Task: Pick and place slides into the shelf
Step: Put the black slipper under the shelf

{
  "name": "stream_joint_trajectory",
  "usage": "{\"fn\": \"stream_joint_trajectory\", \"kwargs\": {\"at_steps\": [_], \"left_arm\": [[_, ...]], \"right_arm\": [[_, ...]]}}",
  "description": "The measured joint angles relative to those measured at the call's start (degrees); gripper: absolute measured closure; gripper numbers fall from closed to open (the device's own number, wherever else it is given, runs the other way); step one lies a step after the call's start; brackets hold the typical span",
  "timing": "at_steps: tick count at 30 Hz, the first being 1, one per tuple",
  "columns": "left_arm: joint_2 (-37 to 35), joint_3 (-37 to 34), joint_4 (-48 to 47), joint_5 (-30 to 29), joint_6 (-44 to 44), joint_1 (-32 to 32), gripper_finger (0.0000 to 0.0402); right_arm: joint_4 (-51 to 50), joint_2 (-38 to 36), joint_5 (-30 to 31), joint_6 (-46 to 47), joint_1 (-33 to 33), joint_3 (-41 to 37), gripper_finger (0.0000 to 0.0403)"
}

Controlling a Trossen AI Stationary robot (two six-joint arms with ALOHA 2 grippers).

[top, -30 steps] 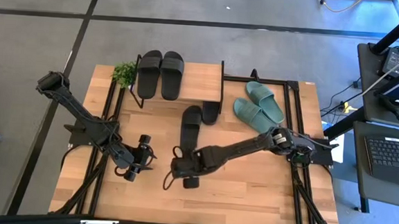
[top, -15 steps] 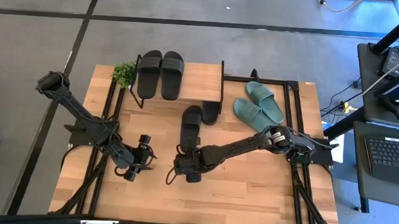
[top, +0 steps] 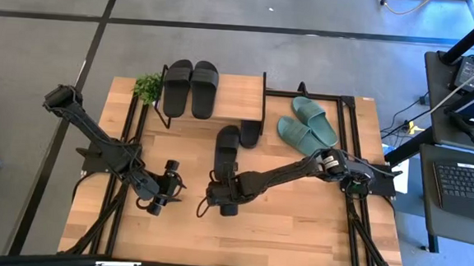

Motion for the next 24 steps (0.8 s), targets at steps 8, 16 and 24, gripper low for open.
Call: {"fn": "stream_joint_trajectory", "kwargs": {"at_steps": [8, 16, 24], "left_arm": [[0.0, 0.0, 0.0, 0.0, 0.1, 0.0, 0.0198], [0.0, 0.0, 0.0, 0.0, 0.1, 0.0, 0.0198], [0.0, 0.0, 0.0, 0.0, 0.2, 0.0, 0.0198]], "right_arm": [[2.2, 0.0, -8.1, 0.4, -0.6, 0.0, 0.0399], [2.4, 0.0, -14.6, -0.8, -3.1, 0.0, 0.04], [2.2, 0.0, -14.9, -1.2, -5.2, 0.0, 0.04]]}}
